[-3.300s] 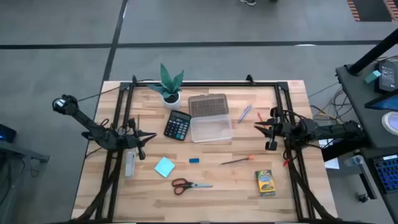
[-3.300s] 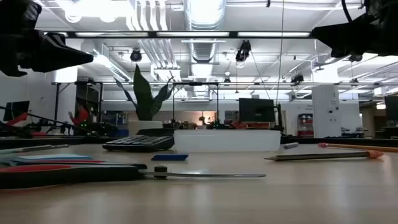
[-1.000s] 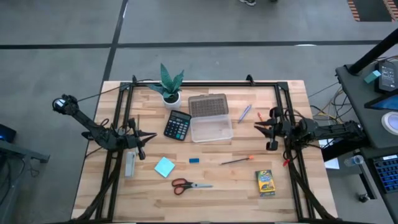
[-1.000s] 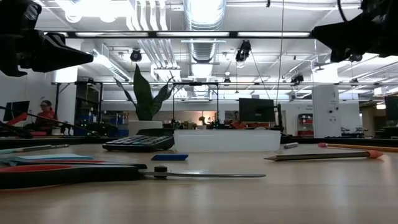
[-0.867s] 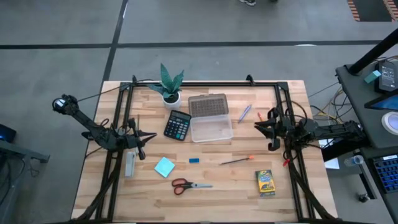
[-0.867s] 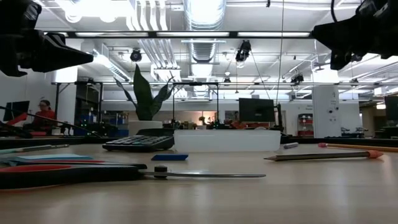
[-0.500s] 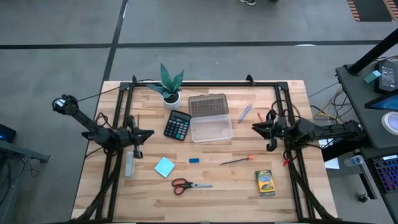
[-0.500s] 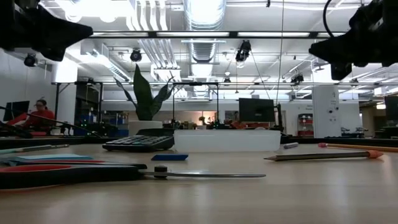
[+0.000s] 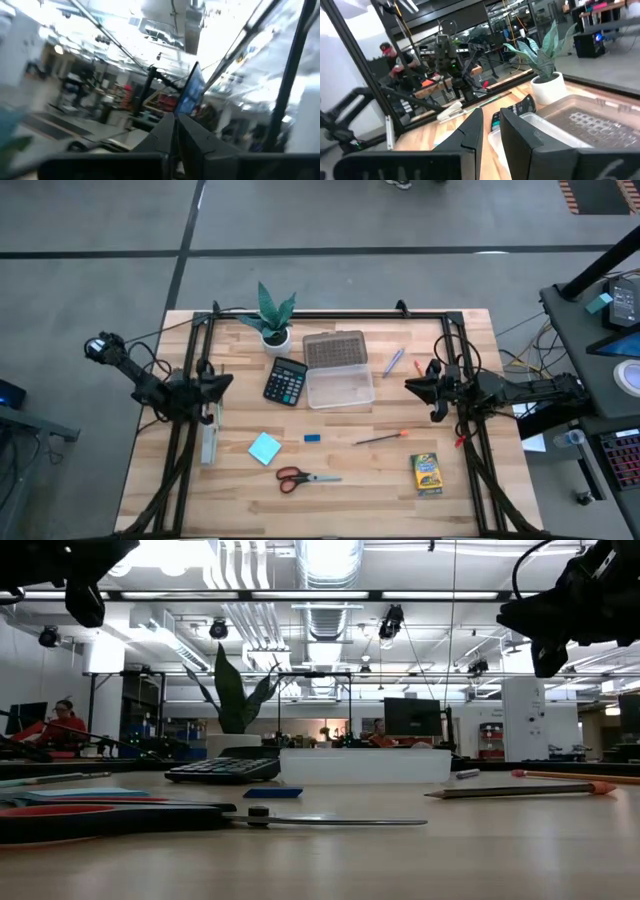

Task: Pack school essentials
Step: Put the black pencil into the supplies box

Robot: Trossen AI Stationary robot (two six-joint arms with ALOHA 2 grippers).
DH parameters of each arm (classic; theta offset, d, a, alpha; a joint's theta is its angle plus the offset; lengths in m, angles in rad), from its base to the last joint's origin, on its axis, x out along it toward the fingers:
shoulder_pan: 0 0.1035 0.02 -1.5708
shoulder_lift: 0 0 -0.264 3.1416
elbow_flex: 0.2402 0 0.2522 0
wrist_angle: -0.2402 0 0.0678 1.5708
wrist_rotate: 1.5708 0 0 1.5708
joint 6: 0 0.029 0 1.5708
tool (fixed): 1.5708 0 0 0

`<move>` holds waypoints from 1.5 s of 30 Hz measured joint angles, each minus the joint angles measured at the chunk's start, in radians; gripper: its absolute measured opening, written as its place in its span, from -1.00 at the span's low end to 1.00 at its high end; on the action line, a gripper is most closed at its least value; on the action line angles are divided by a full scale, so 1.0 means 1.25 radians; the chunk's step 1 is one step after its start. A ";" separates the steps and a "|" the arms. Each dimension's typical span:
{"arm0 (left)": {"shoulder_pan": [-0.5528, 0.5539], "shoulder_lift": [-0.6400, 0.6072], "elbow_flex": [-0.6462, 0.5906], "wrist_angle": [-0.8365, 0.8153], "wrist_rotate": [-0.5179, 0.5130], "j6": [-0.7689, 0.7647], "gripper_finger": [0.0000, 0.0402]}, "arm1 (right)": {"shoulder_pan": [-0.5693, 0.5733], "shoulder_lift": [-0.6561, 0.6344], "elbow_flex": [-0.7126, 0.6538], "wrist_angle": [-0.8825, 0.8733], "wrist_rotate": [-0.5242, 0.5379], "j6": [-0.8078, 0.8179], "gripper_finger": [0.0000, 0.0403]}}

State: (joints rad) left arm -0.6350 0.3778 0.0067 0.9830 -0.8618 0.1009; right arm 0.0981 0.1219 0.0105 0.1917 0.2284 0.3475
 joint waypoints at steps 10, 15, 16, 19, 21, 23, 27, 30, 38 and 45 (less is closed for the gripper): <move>0.000 0.028 0.004 0.003 0.002 -0.139 -0.98 | 0.000 -0.001 0.000 0.081 0.009 -0.064 -0.73; 0.001 0.080 0.039 0.005 -0.058 -0.178 -0.98 | 0.000 0.003 0.003 0.138 0.016 -0.150 -0.73; 0.001 0.095 0.046 0.004 -0.092 -0.201 -0.98 | 0.000 0.003 0.008 0.128 0.020 -0.157 -0.73; 0.001 0.141 0.060 0.002 -0.184 -0.267 -0.98 | 0.000 0.010 0.035 0.129 0.021 -0.165 -0.73; 0.000 0.167 0.066 0.003 -0.224 -0.309 -0.98 | 0.000 0.009 0.051 0.126 0.021 -0.177 -0.73; 0.000 0.190 0.070 0.002 -0.249 -0.358 -0.98 | 0.000 0.009 0.060 0.124 0.022 -0.199 -0.73; 0.000 0.222 0.086 0.002 -0.286 -0.432 -0.99 | 0.000 0.010 0.067 0.123 0.048 -0.225 -0.73; 0.001 0.269 0.111 0.002 -0.323 -0.454 -0.99 | 0.000 0.010 0.067 0.114 0.049 -0.238 -0.73; 0.015 0.402 0.222 -0.001 -0.366 -0.422 -0.99 | 0.000 0.014 0.087 0.110 0.113 -0.328 -0.73; 0.076 0.514 0.350 -0.003 -0.287 -0.333 -0.99 | -0.001 0.040 0.142 0.107 0.128 -0.408 -0.73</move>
State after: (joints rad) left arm -0.5403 1.0197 0.4440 0.9794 -1.2200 -0.3155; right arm 0.0975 0.1719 0.1885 0.3258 0.3887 -0.1622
